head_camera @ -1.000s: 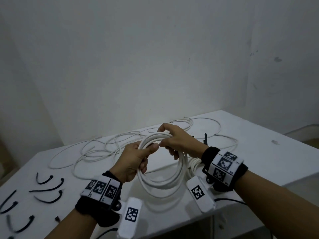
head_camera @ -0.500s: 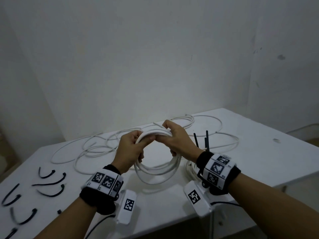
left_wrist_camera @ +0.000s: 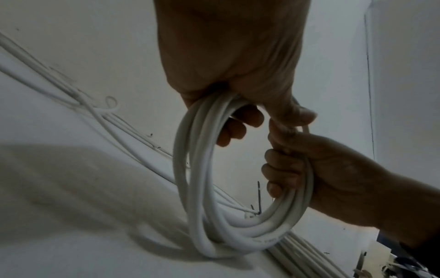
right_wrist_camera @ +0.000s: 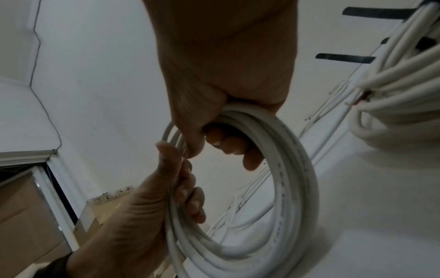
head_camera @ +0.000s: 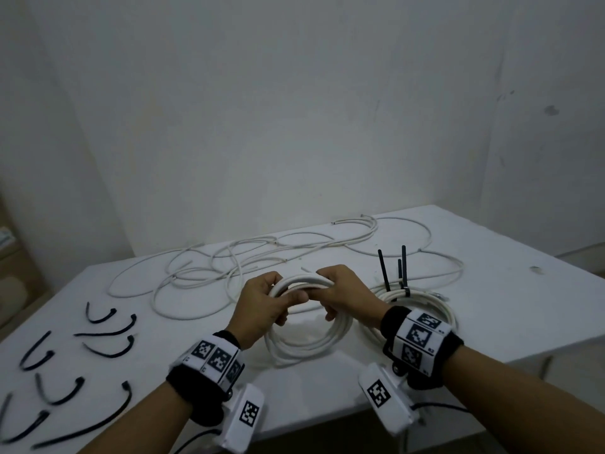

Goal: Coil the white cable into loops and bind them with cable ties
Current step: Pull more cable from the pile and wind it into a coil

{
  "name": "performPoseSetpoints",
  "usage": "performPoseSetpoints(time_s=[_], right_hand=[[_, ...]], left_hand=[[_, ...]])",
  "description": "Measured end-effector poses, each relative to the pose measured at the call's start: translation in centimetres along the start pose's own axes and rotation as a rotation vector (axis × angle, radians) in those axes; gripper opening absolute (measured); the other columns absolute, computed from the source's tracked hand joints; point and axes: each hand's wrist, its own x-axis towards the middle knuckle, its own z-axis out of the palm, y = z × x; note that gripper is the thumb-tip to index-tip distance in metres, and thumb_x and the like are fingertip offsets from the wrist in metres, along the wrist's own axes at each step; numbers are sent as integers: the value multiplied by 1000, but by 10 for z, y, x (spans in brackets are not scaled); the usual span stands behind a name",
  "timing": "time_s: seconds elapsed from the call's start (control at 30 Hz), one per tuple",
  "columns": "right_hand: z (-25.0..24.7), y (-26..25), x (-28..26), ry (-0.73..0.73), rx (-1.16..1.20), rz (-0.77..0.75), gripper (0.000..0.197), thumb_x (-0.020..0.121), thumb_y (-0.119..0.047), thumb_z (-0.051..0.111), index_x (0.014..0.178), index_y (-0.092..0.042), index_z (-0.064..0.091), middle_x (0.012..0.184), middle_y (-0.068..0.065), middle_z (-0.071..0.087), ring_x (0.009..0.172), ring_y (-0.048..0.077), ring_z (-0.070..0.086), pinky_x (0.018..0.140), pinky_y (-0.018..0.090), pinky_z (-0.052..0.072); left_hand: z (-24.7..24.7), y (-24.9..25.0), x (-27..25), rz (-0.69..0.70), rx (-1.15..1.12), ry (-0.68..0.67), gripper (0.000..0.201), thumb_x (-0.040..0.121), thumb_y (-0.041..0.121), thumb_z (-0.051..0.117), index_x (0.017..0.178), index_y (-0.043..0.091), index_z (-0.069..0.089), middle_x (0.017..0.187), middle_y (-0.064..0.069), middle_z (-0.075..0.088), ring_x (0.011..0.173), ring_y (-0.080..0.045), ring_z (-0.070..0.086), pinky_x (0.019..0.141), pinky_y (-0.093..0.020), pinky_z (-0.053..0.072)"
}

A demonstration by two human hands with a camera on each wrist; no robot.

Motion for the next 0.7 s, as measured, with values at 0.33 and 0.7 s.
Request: performPoseSetpoints(time_s=[0.33,0.7], right_hand=[[1,9,6,-48,93,79,29,81,-20,73,79,4,57,50,7,44,41,19,45,46,32,50],[-5,-12,7,-201,61,287,36,81,-17,71,58,-9,45,47,5,37,40,17,37,43,27,45]], left_hand=[[4,3,6,-150,10,15,58,58,56,78,70,9,44,48,-5,33,36,-16,29,37,-21,27],[7,24,5,-135,-77,-9,51,86,59,54,59,18,39,46,4,29,39,-11,20,39,-20,17]])
